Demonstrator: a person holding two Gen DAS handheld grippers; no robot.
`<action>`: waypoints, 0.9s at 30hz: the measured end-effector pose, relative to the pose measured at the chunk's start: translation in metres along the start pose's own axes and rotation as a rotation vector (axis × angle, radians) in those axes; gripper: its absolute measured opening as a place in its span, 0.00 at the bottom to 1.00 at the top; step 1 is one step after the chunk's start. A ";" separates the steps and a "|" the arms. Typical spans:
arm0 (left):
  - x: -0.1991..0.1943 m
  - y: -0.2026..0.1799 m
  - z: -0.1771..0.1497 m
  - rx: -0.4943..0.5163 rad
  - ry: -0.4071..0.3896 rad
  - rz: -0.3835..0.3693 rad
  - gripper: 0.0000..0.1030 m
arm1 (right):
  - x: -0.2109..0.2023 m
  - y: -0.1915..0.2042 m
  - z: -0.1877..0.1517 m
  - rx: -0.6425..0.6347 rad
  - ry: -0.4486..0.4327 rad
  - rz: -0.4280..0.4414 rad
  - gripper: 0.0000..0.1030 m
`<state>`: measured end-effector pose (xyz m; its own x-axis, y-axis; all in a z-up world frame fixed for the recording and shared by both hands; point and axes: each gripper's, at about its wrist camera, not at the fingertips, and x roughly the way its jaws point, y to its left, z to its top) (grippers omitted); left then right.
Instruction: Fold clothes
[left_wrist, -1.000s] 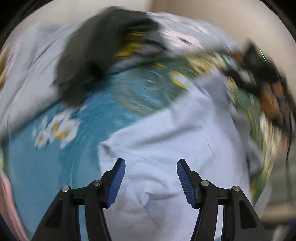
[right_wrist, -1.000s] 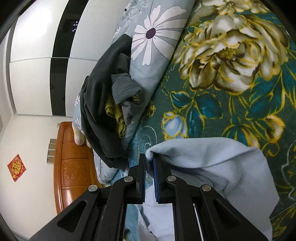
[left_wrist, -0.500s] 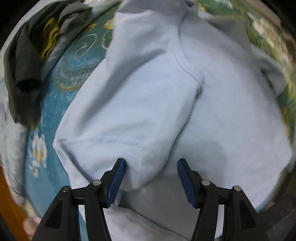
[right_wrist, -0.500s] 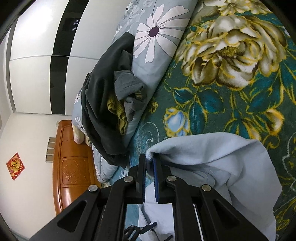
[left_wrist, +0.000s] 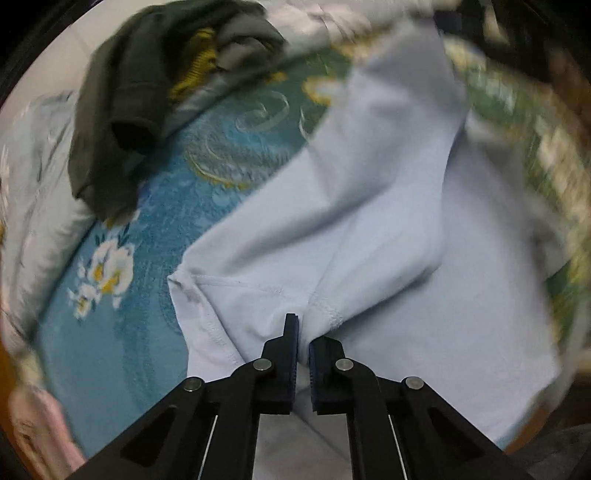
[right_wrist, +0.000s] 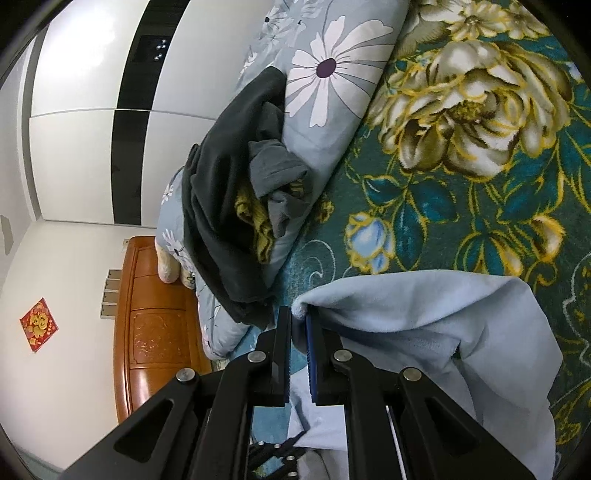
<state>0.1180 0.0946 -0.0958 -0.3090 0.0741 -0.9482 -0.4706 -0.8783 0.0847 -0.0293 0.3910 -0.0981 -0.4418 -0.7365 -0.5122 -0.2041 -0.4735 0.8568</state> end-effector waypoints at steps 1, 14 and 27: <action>-0.007 0.003 0.002 -0.018 -0.020 0.020 0.05 | -0.002 0.002 -0.001 -0.004 0.000 0.006 0.07; -0.122 0.103 -0.052 -0.448 -0.367 -0.080 0.05 | -0.043 0.050 -0.036 -0.117 0.090 0.148 0.07; -0.151 0.124 -0.088 -0.553 -0.387 -0.019 0.04 | -0.085 0.112 -0.046 -0.290 0.050 0.300 0.07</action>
<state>0.1796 -0.0668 0.0312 -0.6272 0.1651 -0.7612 -0.0182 -0.9801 -0.1976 0.0255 0.3779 0.0388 -0.4002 -0.8816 -0.2503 0.1853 -0.3454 0.9200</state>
